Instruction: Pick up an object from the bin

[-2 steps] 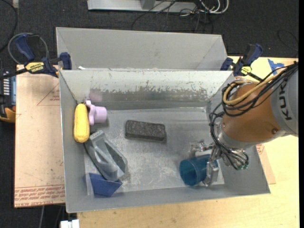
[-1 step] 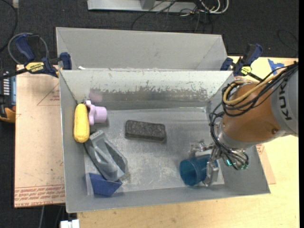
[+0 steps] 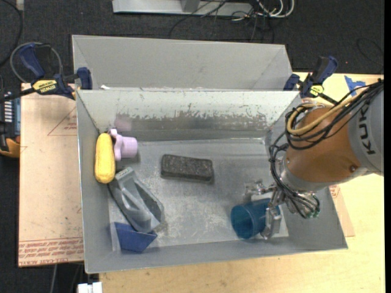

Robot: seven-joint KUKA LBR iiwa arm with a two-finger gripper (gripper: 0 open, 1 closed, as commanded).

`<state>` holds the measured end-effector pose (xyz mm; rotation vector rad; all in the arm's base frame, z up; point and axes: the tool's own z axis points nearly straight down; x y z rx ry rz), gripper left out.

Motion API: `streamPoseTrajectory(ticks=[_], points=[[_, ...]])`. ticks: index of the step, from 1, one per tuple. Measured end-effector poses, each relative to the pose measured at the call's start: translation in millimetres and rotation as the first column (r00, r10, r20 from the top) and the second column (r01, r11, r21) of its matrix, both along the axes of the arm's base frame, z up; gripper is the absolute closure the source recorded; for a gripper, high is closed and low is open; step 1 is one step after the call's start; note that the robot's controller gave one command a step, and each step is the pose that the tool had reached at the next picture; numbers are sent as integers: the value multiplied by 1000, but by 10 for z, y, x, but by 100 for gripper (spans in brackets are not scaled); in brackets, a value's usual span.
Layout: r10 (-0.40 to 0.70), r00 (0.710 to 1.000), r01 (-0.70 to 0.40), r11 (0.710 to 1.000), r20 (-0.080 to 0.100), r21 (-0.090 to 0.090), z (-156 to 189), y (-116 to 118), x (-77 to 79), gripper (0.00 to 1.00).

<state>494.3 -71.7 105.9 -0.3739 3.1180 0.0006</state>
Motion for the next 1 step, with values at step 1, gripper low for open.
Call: streamPoseTrajectory(ticks=[1], points=[[0, 1000, 0, 1000, 0, 0, 0, 0, 0, 100]])
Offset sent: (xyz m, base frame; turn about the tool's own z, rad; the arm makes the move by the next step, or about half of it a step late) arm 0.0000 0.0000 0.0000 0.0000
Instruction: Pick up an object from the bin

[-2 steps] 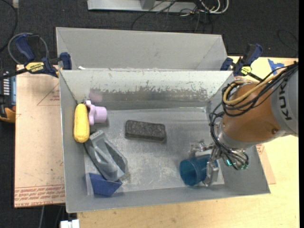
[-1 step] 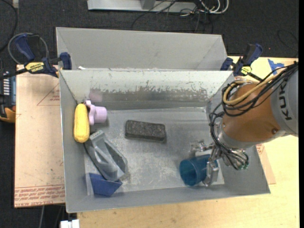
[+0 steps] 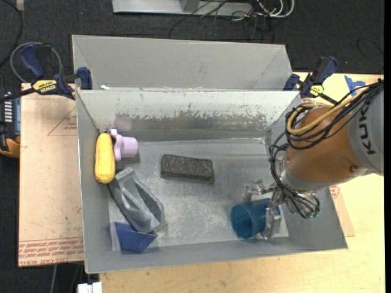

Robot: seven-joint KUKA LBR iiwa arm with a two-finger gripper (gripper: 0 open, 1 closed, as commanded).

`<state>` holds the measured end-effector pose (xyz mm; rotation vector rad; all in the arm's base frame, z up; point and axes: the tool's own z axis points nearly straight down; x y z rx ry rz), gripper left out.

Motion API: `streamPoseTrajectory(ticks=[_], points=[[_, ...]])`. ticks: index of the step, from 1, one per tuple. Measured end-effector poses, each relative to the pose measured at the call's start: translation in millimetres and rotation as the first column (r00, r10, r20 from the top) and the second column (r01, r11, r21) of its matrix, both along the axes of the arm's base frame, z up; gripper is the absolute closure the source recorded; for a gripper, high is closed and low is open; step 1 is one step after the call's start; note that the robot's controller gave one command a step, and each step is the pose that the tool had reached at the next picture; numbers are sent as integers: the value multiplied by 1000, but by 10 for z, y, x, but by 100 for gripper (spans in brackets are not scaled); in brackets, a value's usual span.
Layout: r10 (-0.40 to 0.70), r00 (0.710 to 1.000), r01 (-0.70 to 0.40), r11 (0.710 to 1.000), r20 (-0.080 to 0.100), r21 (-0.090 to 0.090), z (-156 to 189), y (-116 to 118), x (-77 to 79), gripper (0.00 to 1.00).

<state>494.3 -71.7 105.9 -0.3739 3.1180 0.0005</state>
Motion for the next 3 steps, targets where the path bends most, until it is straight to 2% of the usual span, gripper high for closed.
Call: streamPoseTrajectory(ticks=[3], points=[[0, 1000, 0, 1000, 0, 0, 0, 0, 0, 100]])
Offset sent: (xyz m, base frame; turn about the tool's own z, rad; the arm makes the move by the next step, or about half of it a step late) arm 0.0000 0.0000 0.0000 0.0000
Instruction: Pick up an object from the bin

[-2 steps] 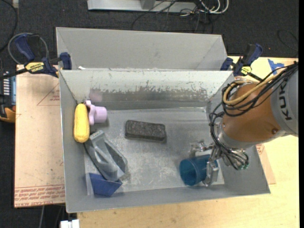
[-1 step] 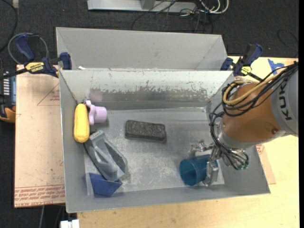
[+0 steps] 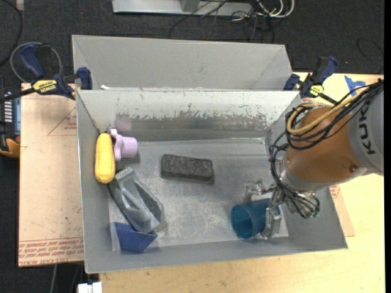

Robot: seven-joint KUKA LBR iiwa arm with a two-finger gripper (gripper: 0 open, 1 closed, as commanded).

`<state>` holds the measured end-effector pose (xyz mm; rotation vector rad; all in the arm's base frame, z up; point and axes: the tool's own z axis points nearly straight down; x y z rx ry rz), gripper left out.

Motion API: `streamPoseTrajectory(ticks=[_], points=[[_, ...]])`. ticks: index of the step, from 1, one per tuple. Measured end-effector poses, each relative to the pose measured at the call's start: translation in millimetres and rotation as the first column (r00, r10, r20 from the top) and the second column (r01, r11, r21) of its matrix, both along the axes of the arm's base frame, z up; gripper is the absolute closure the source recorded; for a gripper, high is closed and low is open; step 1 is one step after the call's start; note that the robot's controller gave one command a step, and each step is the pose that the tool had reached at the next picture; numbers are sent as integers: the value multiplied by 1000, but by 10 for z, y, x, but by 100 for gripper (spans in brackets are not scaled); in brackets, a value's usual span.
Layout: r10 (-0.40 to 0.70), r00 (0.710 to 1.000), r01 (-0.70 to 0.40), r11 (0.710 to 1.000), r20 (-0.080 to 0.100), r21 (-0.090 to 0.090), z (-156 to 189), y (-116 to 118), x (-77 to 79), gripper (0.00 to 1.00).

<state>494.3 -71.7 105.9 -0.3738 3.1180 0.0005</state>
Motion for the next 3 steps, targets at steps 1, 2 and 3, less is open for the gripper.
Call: streamPoseTrajectory(ticks=[1, 2, 3], points=[[0, 1000, 0, 1000, 0, 0, 0, 0, 0, 100], [0, 1000, 0, 1000, 0, 0, 0, 0, 0, 100], [0, 1000, 0, 1000, 0, 0, 0, 0, 0, 100]])
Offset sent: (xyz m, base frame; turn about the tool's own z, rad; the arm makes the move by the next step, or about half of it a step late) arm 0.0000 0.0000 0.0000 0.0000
